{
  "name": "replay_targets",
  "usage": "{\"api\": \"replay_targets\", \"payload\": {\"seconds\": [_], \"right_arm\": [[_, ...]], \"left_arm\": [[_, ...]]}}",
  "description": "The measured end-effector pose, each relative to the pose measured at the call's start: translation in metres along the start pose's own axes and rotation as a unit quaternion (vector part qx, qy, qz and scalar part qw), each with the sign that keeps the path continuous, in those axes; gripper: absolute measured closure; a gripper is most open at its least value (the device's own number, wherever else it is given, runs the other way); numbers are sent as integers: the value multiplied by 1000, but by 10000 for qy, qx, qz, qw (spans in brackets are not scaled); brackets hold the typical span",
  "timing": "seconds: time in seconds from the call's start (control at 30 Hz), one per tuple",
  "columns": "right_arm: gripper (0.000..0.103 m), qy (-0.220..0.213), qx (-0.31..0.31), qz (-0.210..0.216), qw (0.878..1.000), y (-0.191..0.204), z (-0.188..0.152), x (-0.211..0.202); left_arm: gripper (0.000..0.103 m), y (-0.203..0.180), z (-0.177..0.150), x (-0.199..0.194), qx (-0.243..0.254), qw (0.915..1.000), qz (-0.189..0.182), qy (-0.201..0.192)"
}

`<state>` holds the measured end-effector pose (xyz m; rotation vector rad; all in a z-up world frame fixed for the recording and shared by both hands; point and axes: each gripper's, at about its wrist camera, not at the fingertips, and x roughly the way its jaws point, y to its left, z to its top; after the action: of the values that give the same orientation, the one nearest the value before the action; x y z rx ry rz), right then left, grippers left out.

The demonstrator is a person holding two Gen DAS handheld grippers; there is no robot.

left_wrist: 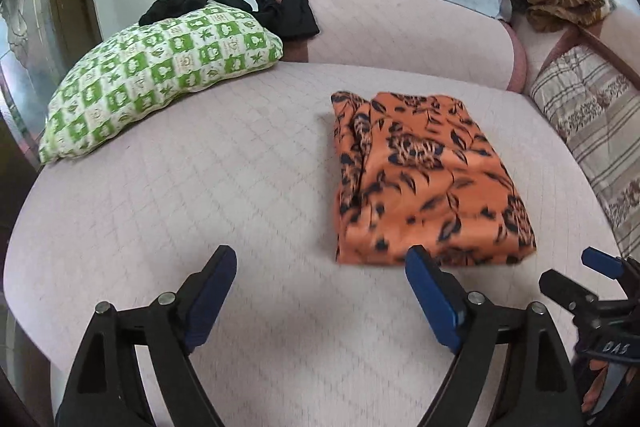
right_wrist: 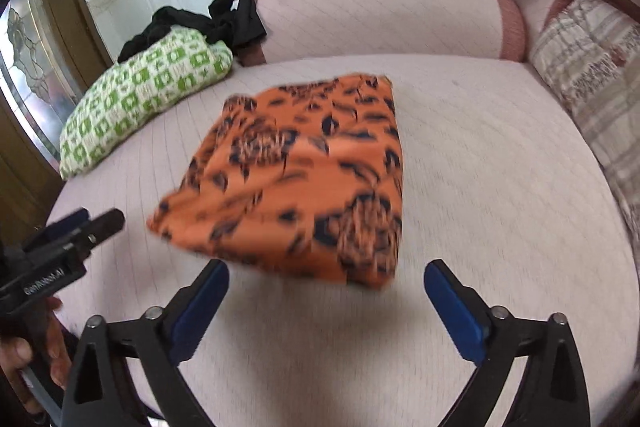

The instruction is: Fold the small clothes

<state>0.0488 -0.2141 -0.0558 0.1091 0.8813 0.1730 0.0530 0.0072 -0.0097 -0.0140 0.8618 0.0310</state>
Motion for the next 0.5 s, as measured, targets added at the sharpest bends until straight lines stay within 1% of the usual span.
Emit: {"api": "replay_targets", "payload": {"seconds": [0.07,0.17,0.23,0.27,0.3,0.33,0.43,0.5], "right_arm": [[0,29,1,-182,9998,1,-13,-3],[0,152,37,-354,9993,1,-23,-8],[0,68,-8,-445,9990,3,-22,-15],[0,41,-22,-470,9989,4,-21,-19],[0,6,-32,-517,9987,5,-19,-22],[0,-39,-47,-544,9985,6,-17,-25],[0,-113,-77,-535,9985,10,-10,-32],[0,-120,-89,-557,9983,11,-6,-33]], "left_arm": [[16,-2,-8,-5,-35,10000,38,30],[16,-6,-15,-15,-65,9999,-78,19],[15,-8,-15,-23,-54,9999,-116,-75],[13,-10,-15,-26,-28,9999,-124,-98],[9,-12,-13,-30,1,9999,-120,-125],[8,-14,-12,-33,7,9998,-97,-170],[8,-18,-5,-44,98,9993,-51,-351],[8,-21,0,-48,115,9992,-122,-375]]}}
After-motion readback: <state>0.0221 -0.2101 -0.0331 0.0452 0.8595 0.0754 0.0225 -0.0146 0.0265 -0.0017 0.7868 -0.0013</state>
